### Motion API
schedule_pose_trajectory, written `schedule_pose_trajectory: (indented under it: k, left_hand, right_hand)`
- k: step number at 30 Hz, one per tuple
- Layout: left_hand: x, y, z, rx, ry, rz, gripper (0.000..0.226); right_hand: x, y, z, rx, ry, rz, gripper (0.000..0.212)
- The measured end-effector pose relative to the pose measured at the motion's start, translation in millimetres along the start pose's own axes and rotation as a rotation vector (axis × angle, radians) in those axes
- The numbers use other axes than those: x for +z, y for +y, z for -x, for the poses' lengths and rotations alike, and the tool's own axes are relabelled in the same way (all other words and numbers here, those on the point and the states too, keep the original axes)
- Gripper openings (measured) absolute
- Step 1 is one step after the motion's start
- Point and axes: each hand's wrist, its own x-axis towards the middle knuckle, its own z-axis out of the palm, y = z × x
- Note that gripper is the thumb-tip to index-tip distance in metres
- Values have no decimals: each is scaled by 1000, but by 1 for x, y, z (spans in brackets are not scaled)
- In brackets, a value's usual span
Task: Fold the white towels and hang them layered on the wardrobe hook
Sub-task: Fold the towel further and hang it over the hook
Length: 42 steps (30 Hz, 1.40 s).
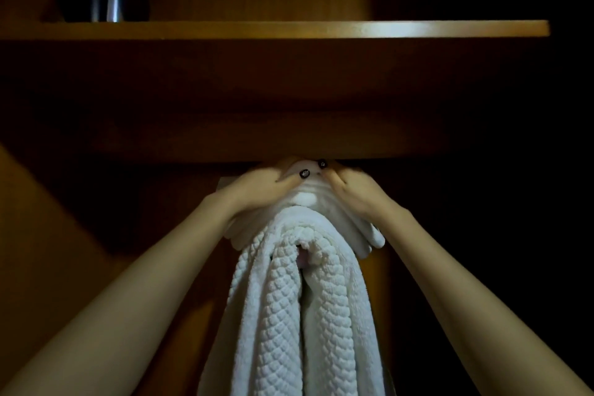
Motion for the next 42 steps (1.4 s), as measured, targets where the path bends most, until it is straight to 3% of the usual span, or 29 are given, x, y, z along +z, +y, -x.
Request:
schedule_pose_trajectory:
  k: [3,6,9,11,17,20,23,26,30,37,42]
  left_hand:
    - [6,-12,-1,110,122,79,44]
    - [7,-31,2,179,216,222,38]
    - [10,-36,3,84,159,350,40]
    - [11,-34,4,16,153,422,43]
    - [-7,-40,5,-191,-20,236,60]
    - [0,-37,13,-190,-1,340,56]
    - [-2,-27,18,-219,1,381,55]
    - [-18,-13,28,-228,132,152,55]
    - [-33,21,67,-57,274,-38,56]
    - [-13,86,165,278,171,-43,52]
    - [54,155,236,375,64,-112,52]
  right_hand:
    - [4,5,-2,55,-10,-42,20]
    - [4,7,-5,89,-5,-167,43]
    - [7,6,-13,194,-73,-329,55]
    - [10,11,-12,233,-104,-312,58]
    - [8,25,14,150,80,-220,47]
    - [14,23,25,237,93,-298,43]
    - [5,13,24,269,16,-299,41]
    - [-21,-4,34,297,-94,-148,64]
    - [-55,-35,82,217,-95,12,66]
    - [-99,-99,216,255,-157,246,56]
    - [-128,-105,340,420,-256,389,60]
